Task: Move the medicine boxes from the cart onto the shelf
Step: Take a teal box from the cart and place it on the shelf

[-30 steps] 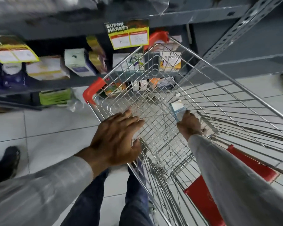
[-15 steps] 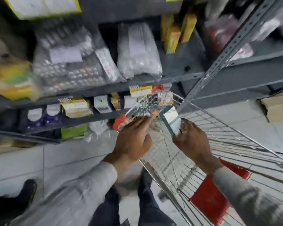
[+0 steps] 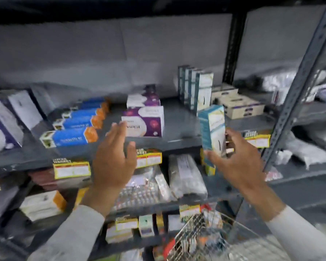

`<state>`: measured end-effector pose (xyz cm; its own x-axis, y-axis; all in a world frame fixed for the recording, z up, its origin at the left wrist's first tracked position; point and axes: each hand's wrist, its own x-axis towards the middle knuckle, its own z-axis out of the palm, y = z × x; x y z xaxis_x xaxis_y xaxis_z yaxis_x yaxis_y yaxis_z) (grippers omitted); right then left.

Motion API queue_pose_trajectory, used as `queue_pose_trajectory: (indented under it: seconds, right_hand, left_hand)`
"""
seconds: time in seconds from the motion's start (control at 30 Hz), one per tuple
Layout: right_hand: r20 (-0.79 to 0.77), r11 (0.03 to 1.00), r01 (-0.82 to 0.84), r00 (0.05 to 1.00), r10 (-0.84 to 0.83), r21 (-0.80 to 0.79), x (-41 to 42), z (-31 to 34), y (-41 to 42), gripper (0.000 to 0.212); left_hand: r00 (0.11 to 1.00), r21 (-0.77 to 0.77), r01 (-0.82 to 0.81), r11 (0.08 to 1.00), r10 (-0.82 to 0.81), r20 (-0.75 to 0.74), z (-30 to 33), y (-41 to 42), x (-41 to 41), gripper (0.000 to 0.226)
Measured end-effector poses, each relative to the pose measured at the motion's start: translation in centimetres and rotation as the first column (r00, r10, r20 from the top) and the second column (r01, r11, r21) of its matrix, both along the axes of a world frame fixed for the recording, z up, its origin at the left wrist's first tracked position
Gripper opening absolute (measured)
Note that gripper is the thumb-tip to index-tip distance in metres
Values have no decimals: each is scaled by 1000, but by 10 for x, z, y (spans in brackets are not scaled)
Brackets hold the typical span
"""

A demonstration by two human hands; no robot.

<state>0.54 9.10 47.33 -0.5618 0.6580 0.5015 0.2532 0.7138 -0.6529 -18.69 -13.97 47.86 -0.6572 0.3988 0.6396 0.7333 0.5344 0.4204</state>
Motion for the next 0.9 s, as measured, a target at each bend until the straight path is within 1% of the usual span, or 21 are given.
queue_pose_trajectory:
  seconds: [0.07, 0.1, 0.17, 0.23, 0.33, 0.4, 0.47, 0.53, 0.57, 0.6, 0.63, 0.7, 0.8, 0.9]
  right_hand:
    - [-33, 1000, 27, 999, -27, -7, -30, 22, 10, 61]
    - [-52, 999, 37, 998, -38, -22, -45, 31, 16, 59]
    - [-63, 996, 69, 995, -72, -51, -74, 45, 29, 54]
    - [-40, 991, 114, 992, -117, -66, -96, 53, 41, 53]
    - [11, 981, 179, 984, -178, -75, -114, 55, 52, 54]
    - [33, 974, 214, 977, -212, -72, -115, 51, 53, 59]
    - [21, 973, 221, 975, -220, -69, -112, 47, 50, 69]
    - [-1, 978, 185, 982, -186, -95, -107, 39, 45, 85]
    - [3, 980, 173, 985, -173, -100, -105, 34, 43, 93]
    - [19, 980, 171, 985, -170, -99, -104, 28, 43, 97]
    - [41, 980, 176, 984, -173, -97, -104, 24, 44, 95]
    - [75, 977, 194, 979, -188, -87, -107, 18, 47, 83]
    - [85, 970, 230, 971, -223, -80, -111, 18, 53, 67]
    - [87, 968, 245, 967, -240, -55, -112, 16, 59, 58]
  left_hand:
    - [994, -137, -40, 990, 53, 92, 1, -5, -20, 51]
    - [993, -221, -47, 974, 70, 99, -3, -7, -29, 51]
    - [996, -380, -58, 923, 78, 35, -16, -10, -43, 65]
    - [997, -452, -72, 889, 56, -48, -28, -11, -56, 74]
    - [996, -461, -67, 885, 34, -80, -29, -11, -64, 73]
    - [996, -465, -65, 883, 25, -91, -28, -12, -67, 72]
    - [996, -459, -60, 886, 24, -85, -28, -13, -68, 71]
    - [996, -452, -71, 889, 35, -87, -30, -14, -68, 71]
    - [995, -452, -77, 889, 43, -85, -30, -14, -68, 71]
    - [996, -450, -81, 889, 50, -80, -31, -14, -67, 71]
    - [996, -446, -83, 891, 55, -76, -32, -13, -67, 72]
    - [996, -438, -82, 895, 59, -67, -33, -11, -67, 73]
    - [997, -440, -78, 895, 61, -51, -34, -11, -68, 74]
    - [997, -437, -77, 896, 65, -43, -33, -11, -67, 75]
